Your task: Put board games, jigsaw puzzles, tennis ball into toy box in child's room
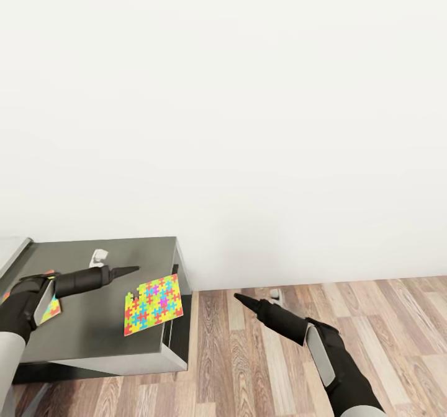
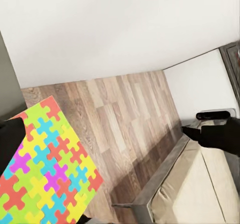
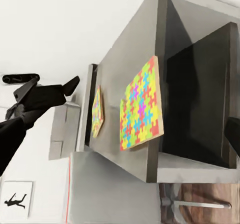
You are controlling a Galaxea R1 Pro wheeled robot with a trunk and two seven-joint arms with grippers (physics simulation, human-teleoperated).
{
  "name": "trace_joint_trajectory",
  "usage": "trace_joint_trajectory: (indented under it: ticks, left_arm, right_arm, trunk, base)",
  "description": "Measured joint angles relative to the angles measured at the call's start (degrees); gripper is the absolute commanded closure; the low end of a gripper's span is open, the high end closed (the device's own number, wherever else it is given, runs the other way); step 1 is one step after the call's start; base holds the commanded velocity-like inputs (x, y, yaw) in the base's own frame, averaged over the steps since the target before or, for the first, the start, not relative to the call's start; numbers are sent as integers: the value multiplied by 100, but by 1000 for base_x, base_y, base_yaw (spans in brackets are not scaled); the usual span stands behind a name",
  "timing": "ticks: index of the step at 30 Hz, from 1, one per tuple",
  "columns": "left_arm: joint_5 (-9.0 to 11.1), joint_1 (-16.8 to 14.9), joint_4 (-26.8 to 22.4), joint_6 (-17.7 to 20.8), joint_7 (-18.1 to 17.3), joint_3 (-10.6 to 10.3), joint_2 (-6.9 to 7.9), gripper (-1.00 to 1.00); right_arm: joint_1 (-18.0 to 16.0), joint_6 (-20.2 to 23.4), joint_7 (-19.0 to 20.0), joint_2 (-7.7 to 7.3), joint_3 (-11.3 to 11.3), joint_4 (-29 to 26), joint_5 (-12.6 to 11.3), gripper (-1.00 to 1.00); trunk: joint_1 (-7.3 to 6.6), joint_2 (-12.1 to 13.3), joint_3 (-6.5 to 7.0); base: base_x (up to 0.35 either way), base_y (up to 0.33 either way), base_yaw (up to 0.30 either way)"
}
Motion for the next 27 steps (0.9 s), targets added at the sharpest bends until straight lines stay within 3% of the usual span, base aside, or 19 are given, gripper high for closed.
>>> trace_joint_trajectory:
  ticks: [11,18,27]
  left_arm:
    - [-23,34,0,8,-103,390,8,-100]
    - [-40,37,0,7,-113,426,3,-100]
    - [-42,37,1,7,-124,432,1,-100]
  right_arm:
    - [17,-98,-183,20,196,-47,-21,-100]
    - [12,-103,-200,25,208,-42,-37,-100]
    - [11,-112,-274,26,211,-28,-35,-100]
  trunk:
    - [-1,0,-4]
    - [0,0,-27]
    - [0,0,-37]
  base:
    - [120,117,123]
    - [41,28,231]
    - [6,4,51]
